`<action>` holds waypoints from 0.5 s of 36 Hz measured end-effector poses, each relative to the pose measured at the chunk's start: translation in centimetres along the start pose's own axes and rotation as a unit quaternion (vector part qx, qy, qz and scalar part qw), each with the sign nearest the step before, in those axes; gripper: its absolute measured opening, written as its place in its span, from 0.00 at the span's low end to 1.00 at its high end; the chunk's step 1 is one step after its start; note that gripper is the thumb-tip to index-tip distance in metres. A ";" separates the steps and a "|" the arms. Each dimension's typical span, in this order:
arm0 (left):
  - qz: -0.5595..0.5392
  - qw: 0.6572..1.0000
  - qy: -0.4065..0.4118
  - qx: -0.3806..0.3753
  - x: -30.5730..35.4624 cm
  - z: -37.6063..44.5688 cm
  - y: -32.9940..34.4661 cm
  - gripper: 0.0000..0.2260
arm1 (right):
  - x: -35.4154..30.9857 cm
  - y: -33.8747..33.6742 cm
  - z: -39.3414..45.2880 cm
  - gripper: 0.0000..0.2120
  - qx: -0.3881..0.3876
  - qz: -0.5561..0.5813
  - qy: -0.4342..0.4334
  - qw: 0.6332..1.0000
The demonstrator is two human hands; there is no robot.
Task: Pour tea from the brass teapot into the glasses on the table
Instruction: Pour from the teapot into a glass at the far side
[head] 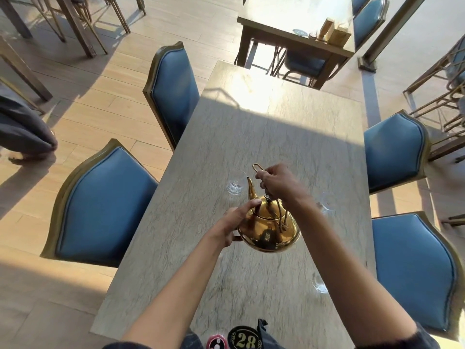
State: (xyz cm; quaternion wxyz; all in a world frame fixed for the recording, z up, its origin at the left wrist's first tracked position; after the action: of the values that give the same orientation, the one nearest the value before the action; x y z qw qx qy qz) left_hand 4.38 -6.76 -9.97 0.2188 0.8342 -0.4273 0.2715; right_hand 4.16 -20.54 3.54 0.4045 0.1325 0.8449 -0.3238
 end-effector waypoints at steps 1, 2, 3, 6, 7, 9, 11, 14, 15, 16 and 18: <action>0.001 1.000 0.001 0.000 0.1 0.0 -0.1 0.19 | 0.1 0.1 0.1 0.14 0.002 0.002 0.000 1.000; 0.002 1.000 0.003 -0.001 0.2 0.0 -0.2 0.19 | 0.1 0.2 0.1 0.14 0.003 0.007 0.000 1.000; 0.002 1.000 0.006 -0.002 0.3 -0.1 -0.3 0.18 | 0.2 0.2 0.1 0.14 0.003 0.014 -0.001 1.000; 0.007 1.000 0.013 0.004 0.6 -0.1 -0.8 0.16 | 0.3 0.4 0.0 0.14 0.002 0.029 -0.009 1.000; 0.007 1.000 0.015 0.006 0.7 -0.1 -1.0 0.16 | 0.4 0.4 -0.1 0.14 0.004 0.034 -0.012 0.999; 0.011 1.000 0.021 0.010 0.9 0.1 -1.2 0.15 | 0.5 0.4 -0.2 0.15 0.010 0.035 -0.022 0.999; 0.011 0.999 0.028 0.016 1.2 0.1 -1.6 0.15 | 0.5 0.3 -0.4 0.15 0.017 0.034 -0.033 0.999; 0.019 0.999 0.044 0.027 1.6 0.0 -2.0 0.20 | 0.4 0.2 -1.1 0.13 0.022 0.051 -0.049 0.997; 0.019 0.998 0.049 0.031 1.8 -0.1 -2.2 0.22 | 0.3 0.0 -1.4 0.13 0.024 0.058 -0.055 0.997; 0.022 0.998 0.054 0.034 2.0 -0.3 -2.3 0.23 | 0.3 -0.2 -1.8 0.12 0.026 0.063 -0.060 0.996; 0.028 0.997 0.060 0.042 2.2 -0.7 -2.5 0.26 | 0.2 -0.4 -2.6 0.12 0.025 0.073 -0.071 0.995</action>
State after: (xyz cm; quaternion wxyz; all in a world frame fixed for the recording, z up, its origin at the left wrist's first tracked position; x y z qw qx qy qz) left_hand 7.31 -6.30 -8.39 0.2009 0.8126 -0.4248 0.3448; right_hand 2.26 -19.09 4.75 0.4825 0.1801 0.7939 -0.3232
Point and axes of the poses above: each hand's wrist, its own z-axis towards the middle knuckle, its own y-axis out of the palm, x = y × z, the point moved 10 cm from there along z, towards the middle knuckle, and after that the axes turned 8 degrees about z, right-handed, at the moved point
